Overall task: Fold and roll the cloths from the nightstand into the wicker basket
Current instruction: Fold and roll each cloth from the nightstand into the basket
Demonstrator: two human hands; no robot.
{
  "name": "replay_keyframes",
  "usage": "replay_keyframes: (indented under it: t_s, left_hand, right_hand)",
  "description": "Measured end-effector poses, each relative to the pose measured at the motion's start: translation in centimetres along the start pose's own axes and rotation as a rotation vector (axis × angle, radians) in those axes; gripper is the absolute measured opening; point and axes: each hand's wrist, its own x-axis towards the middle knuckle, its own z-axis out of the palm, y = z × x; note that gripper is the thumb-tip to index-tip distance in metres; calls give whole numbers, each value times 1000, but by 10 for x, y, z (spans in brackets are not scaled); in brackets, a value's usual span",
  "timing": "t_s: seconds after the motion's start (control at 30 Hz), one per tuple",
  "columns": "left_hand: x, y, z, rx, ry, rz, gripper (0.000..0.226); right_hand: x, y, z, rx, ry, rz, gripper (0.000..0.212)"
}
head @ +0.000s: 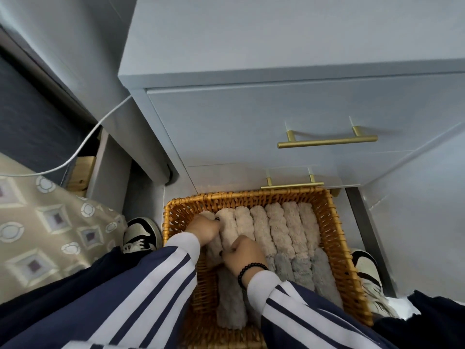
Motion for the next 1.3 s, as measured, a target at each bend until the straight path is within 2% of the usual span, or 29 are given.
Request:
replay_keyframes:
  t_s: [0.13, 0.33, 0.43, 0.5, 0.63, 0.73, 0.87, 0.97, 1.3]
  left_hand:
    - [-27, 14, -14, 65, -4, 44, 26]
    - [-67, 33, -30, 15, 7, 88, 25]
    - [-100, 48, -37, -9, -3, 91, 25]
    - [-120, 59, -41, 12, -12, 100, 18]
    - [-154, 77, -50, 26, 13, 194, 24]
    - [-177, 89, -55, 113, 53, 291, 27]
    - [-214, 105, -65, 71, 69, 376, 24]
    - [-237, 114, -73, 15, 83, 414, 29]
    - [-279, 153, -107, -251, 121, 643, 15]
  right_hand:
    - [-11, -4, -24, 56, 42, -14, 21]
    - [-34, -13, -66, 151, 123, -48, 5]
    - [-49, -17, -91, 190, 172, -71, 11]
    - [-61, -18, -111, 194, 198, -84, 13]
    - [-82, -17, -147, 197, 278, -121, 23]
    - [-91, -18, -167, 221, 328, -155, 22]
    - [-111, -26, -196, 225, 360, -199, 18]
    - [-125, -35, -214, 200, 406, -239, 16]
    - [-167, -77, -277, 237, 512, -405, 12]
